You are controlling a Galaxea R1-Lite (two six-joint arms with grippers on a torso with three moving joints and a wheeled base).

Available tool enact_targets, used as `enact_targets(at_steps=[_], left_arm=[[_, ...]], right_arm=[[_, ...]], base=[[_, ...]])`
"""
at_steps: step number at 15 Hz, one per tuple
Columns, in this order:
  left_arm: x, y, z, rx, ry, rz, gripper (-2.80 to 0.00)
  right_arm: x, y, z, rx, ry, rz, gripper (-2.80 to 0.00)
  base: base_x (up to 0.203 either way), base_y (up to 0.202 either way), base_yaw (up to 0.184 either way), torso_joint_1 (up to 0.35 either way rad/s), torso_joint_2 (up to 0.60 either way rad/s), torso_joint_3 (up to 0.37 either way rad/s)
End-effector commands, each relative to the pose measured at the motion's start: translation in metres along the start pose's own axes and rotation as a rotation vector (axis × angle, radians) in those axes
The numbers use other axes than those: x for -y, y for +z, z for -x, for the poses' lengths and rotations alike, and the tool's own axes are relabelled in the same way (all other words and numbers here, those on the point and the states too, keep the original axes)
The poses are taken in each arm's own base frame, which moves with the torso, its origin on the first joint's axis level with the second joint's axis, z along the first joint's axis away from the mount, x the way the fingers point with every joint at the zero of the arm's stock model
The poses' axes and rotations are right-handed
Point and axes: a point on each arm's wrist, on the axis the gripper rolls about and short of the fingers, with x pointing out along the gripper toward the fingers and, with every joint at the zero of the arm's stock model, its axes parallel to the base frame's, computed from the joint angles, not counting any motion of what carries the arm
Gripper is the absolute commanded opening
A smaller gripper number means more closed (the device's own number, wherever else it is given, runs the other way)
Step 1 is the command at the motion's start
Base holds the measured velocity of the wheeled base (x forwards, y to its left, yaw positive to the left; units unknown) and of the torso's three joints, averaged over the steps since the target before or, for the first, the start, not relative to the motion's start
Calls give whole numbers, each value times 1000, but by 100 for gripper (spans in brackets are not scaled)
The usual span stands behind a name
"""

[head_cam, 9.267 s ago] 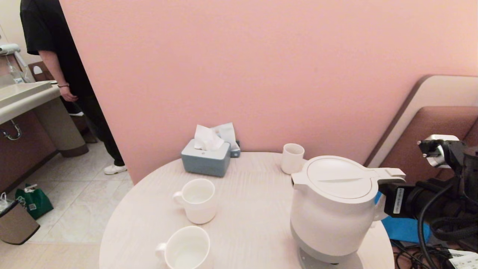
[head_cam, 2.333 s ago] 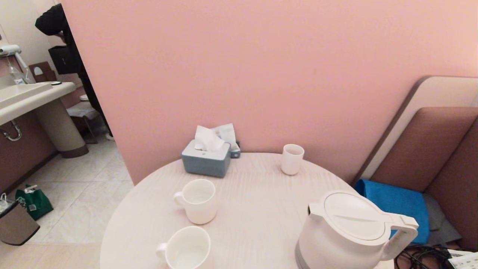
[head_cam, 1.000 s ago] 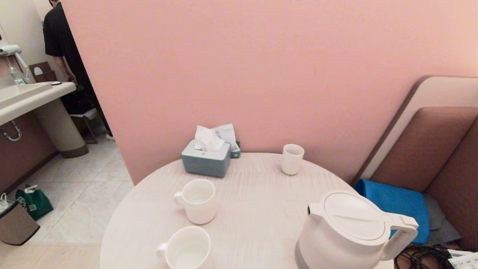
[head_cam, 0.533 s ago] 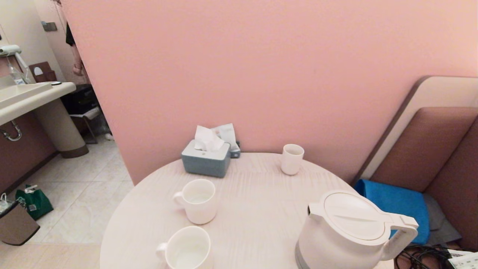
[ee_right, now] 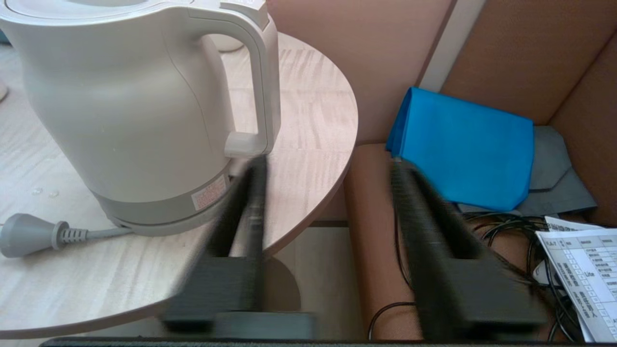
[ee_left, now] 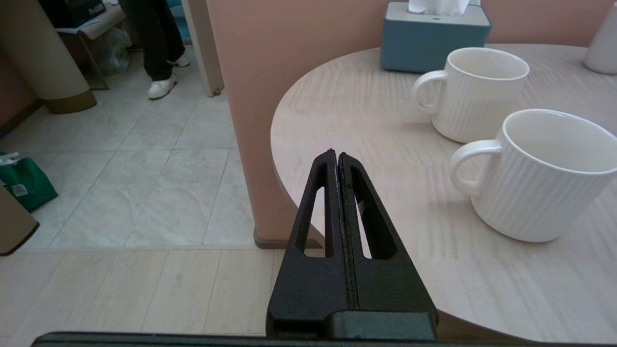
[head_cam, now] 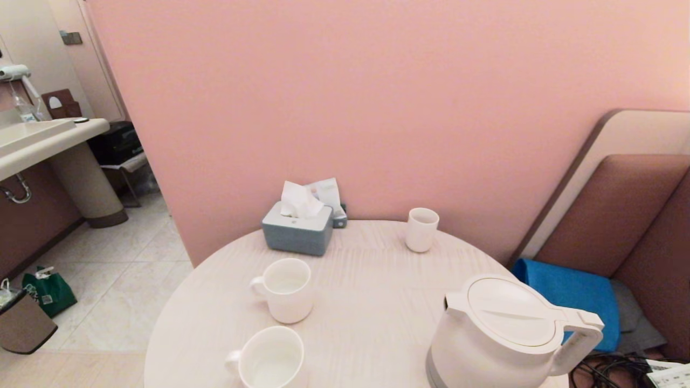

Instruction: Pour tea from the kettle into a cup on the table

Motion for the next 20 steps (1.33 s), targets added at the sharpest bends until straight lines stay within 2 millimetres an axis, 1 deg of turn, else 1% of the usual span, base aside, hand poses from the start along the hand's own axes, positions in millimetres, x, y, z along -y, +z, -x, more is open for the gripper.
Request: enact_targets(at_steps=[1,20], left_arm=[[0,0,0,1,0,0,-280],[0,0,0,0,0,0,-280]], right_arm=[[0,0,0,2,-1,-3,-280],[0,0,0,3,1,0,-280]], base=[[0,0,0,0,0,0],[0,0,0,0,0,0]])
